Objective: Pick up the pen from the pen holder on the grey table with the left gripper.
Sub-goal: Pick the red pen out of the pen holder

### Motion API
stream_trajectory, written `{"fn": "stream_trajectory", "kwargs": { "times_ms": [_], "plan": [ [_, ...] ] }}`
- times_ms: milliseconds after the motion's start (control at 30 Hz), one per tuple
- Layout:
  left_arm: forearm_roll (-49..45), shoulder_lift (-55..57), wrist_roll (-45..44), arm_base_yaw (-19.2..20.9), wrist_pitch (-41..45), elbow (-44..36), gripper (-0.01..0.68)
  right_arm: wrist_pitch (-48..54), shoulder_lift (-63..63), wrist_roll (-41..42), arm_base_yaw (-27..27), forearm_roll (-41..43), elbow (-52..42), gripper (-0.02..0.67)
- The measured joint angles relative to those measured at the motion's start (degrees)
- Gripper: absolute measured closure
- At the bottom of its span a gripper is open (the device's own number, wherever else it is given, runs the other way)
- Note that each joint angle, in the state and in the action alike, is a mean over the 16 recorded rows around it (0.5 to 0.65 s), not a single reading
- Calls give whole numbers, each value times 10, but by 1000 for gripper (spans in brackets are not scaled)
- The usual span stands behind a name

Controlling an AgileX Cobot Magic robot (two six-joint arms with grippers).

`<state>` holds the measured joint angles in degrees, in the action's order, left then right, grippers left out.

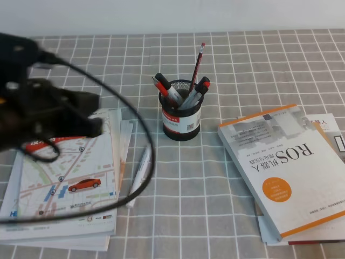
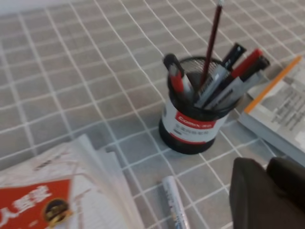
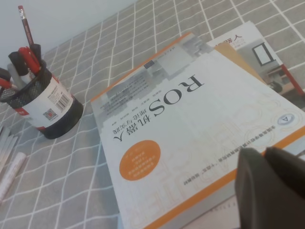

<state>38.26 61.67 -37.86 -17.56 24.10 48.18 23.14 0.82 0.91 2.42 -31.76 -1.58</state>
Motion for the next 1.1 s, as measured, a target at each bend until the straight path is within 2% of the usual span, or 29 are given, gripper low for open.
{"fn": "stream_trajectory", "kwargs": {
  "times_ms": [267, 467, 667, 800, 933, 1100],
  "plan": [
    [126, 160, -96, -34, -8, 71, 397, 0, 0, 0, 0, 0, 0, 662],
    [301, 232, -236, -39, -25, 98, 280, 0, 0, 0, 0, 0, 0, 662],
    [474, 289, -418, -39, -43, 112, 255, 0, 0, 0, 0, 0, 0, 662],
    [553, 326, -509, -39, -47, 126, 253, 0, 0, 0, 0, 0, 0, 662],
    [588, 364, -556, -39, -45, 148, 253, 0, 0, 0, 0, 0, 0, 661],
    [596, 404, -568, -39, -39, 179, 283, 0, 0, 0, 0, 0, 0, 661]
  ]
}}
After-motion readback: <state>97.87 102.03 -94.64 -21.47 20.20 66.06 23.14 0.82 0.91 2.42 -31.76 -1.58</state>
